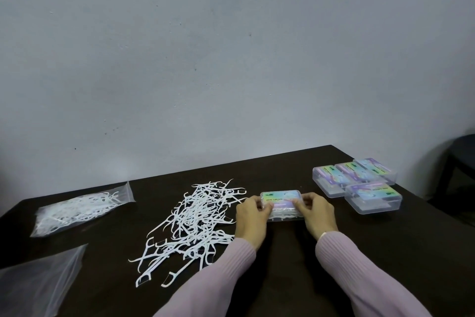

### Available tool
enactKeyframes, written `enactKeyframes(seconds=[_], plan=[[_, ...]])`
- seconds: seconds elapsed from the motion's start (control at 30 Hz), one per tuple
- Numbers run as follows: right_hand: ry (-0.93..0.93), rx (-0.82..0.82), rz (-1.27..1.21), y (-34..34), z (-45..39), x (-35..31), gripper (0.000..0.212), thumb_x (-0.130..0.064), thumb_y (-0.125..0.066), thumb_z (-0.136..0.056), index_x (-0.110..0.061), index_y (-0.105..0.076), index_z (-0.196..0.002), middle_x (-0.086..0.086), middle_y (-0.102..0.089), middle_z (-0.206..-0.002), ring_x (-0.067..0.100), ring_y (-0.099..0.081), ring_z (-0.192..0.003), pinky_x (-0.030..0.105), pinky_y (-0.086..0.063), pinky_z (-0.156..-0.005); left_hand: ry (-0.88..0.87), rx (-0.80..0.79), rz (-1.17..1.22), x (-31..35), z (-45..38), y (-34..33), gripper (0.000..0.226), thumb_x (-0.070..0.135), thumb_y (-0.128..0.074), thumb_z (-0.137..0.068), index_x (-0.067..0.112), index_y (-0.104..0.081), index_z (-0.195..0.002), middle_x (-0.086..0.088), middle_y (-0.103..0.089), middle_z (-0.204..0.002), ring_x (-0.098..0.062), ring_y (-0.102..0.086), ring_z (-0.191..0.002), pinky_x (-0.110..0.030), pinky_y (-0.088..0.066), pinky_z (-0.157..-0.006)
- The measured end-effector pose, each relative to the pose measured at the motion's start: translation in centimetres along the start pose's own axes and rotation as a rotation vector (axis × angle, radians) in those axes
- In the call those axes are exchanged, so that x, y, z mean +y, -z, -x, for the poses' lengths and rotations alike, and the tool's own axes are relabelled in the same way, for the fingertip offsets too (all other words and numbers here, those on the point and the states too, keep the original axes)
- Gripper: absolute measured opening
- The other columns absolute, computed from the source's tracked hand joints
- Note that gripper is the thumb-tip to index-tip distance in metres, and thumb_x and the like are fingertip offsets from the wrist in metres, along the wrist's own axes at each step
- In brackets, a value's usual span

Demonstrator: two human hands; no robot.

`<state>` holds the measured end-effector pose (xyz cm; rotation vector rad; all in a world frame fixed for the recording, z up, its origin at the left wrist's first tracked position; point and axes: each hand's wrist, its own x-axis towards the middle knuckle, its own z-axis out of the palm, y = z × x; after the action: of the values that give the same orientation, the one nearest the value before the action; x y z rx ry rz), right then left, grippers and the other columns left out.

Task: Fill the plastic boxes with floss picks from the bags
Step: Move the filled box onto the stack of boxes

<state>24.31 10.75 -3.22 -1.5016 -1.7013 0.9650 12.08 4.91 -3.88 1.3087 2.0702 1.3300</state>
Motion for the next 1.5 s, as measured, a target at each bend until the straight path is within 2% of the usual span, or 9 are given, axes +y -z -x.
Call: enactKeyframes(seconds=[0.13, 0.33, 0.6, 0.67, 0.77, 0.87, 1.1, 1.27, 1.5], plan=[[0.053, -0.062, 0.052, 0.1, 0.0, 0.2, 0.048, -0.025, -0.053, -0.092, -0.012, -0.040, -0.136, 0.011, -0.048, -0.130, 0.022, -0.050, -0.117, 0.035, -0.044, -0.096, -0.123, -0.041, -0.145, -0.1, 0.5, -0.3, 0.043, 0.025, -0.048, -0.097, 0.026, -0.042, -0.140, -0.006, -0.063, -0.113, -0.016, -0.059, -0.101, -0.026, -0.046, -0.090], [0.091, -0.188, 0.051, 0.6, 0.0, 0.3, 0.062, -0.025, -0.058, -0.089, -0.014, -0.030, -0.142, 0.011, -0.039, -0.136, 0.022, -0.047, -0.120, 0.035, -0.042, -0.099, -0.135, -0.116, -0.220, -0.7, 0.4, -0.4, 0.064, 0.047, -0.067, -0.081, 0.024, -0.047, -0.138, -0.004, -0.058, -0.118, -0.017, -0.055, -0.110, -0.029, -0.044, -0.097], [0.126, -0.253, 0.038, 1.2, -0.3, 0.8, 0.070, -0.028, -0.063, -0.085, -0.016, -0.026, -0.143, 0.008, -0.039, -0.137, 0.020, -0.046, -0.120, 0.032, -0.041, -0.098, -0.183, -0.107, -0.258, -0.9, 0.0, -0.2, 0.063, 0.050, -0.064, -0.083, 0.027, -0.046, -0.138, -0.004, -0.060, -0.119, -0.016, -0.056, -0.110, -0.029, -0.045, -0.096], [0.127, -0.243, 0.009, 1.2, -0.4, 0.9, 0.062, -0.028, -0.060, -0.088, -0.015, -0.030, -0.141, 0.009, -0.041, -0.135, 0.016, -0.049, -0.112, 0.028, -0.043, -0.092, -0.207, -0.108, -0.279, -0.8, -0.1, -0.2, 0.060, 0.044, -0.066, -0.084, 0.027, -0.046, -0.138, -0.005, -0.055, -0.128, -0.018, -0.054, -0.117, -0.030, -0.043, -0.100], [0.115, -0.213, -0.054, 1.2, -0.7, 1.0, 0.051, -0.024, -0.057, -0.090, -0.014, -0.038, -0.136, 0.009, -0.047, -0.129, 0.007, -0.050, -0.093, 0.014, -0.044, -0.070, -0.270, -0.095, -0.368, -0.4, 0.2, -0.1, 0.051, 0.031, -0.063, -0.089, 0.025, -0.047, -0.137, -0.003, -0.025, -0.155, -0.022, -0.039, -0.134, -0.029, -0.032, -0.108], [0.112, -0.201, -0.077, 1.0, -0.8, 1.3, 0.047, -0.021, -0.059, -0.089, -0.014, -0.041, -0.132, 0.009, -0.049, -0.125, 0.004, -0.049, -0.085, 0.012, -0.040, -0.060, -0.348, -0.110, -0.429, -0.4, 0.3, 0.0, 0.046, 0.029, -0.058, -0.092, 0.021, -0.048, -0.137, -0.001, -0.032, -0.152, -0.019, -0.042, -0.131, -0.027, -0.032, -0.109], [0.131, -0.221, -0.059, 1.2, -0.8, 1.4, 0.047, -0.020, -0.058, -0.089, -0.014, -0.040, -0.132, 0.009, -0.047, -0.126, 0.007, -0.049, -0.093, 0.012, -0.042, -0.064, -0.428, -0.164, -0.529, -0.2, 0.2, 0.6, 0.046, 0.032, -0.052, -0.095, 0.019, -0.045, -0.139, -0.003, -0.037, -0.149, -0.022, -0.047, -0.128, -0.031, -0.037, -0.107], [0.138, -0.226, -0.027, 1.3, -0.7, 1.2, 0.049, -0.019, -0.059, -0.088, -0.013, -0.039, -0.133, 0.009, -0.049, -0.128, 0.013, -0.051, -0.103, 0.027, -0.044, -0.089, -0.462, -0.269, -0.795, 0.5, -0.1, 0.7, 0.050, 0.033, -0.036, -0.101, 0.016, -0.030, -0.147, -0.011, -0.026, -0.154, -0.033, -0.047, -0.126, -0.041, -0.039, -0.105], [0.139, -0.226, -0.021, 1.1, -0.6, 1.1, 0.052, -0.019, -0.059, -0.088, -0.014, -0.038, -0.135, 0.009, -0.048, -0.130, 0.014, -0.051, -0.106, 0.027, -0.044, -0.090, -0.568, -0.345, -1.058, 0.8, -0.5, 0.9, 0.051, 0.031, -0.024, -0.104, 0.010, -0.015, -0.150, -0.018, -0.020, -0.154, -0.038, -0.049, -0.121, -0.045, -0.041, -0.099]])
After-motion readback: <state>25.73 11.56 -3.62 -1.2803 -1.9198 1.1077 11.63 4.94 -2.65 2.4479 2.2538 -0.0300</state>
